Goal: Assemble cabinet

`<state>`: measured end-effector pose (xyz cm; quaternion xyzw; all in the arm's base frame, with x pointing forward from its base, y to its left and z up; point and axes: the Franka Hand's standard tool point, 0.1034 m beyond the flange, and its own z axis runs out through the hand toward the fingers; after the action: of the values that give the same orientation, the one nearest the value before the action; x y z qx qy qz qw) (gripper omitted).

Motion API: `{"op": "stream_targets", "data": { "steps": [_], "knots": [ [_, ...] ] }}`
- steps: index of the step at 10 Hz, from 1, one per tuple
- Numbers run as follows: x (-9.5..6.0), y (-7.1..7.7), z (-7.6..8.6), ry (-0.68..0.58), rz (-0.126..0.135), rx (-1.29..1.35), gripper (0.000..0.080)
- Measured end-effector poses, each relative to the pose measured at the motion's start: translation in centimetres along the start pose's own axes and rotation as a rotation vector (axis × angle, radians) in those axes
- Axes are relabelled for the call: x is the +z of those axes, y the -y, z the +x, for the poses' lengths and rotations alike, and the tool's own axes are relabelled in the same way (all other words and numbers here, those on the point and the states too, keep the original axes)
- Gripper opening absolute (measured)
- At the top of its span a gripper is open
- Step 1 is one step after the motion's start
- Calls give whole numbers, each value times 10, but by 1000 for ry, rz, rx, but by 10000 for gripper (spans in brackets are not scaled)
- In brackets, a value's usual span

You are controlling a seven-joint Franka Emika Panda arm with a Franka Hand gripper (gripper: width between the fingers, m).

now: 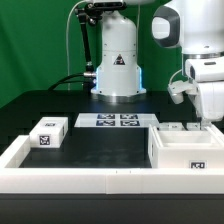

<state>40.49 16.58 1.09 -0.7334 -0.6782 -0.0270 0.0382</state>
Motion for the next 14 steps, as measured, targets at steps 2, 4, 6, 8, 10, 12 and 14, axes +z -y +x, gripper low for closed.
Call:
{"op": "stream_targets", "data": {
  "steps": [2,4,6,8,10,12,14],
  "knots": [
    [1,0,0,-2,0,1,67],
    [1,0,-1,-2,0,3,68],
    [1,0,-1,-2,0,3,68],
    [-7,-2,-2,1,-13,6,68],
    [-27,-9,-3,17,-31,3,70],
    [-37,-14,-8,19,-48,7,70],
    [-44,-22,-25,28,-51,10,70]
  ]
}}
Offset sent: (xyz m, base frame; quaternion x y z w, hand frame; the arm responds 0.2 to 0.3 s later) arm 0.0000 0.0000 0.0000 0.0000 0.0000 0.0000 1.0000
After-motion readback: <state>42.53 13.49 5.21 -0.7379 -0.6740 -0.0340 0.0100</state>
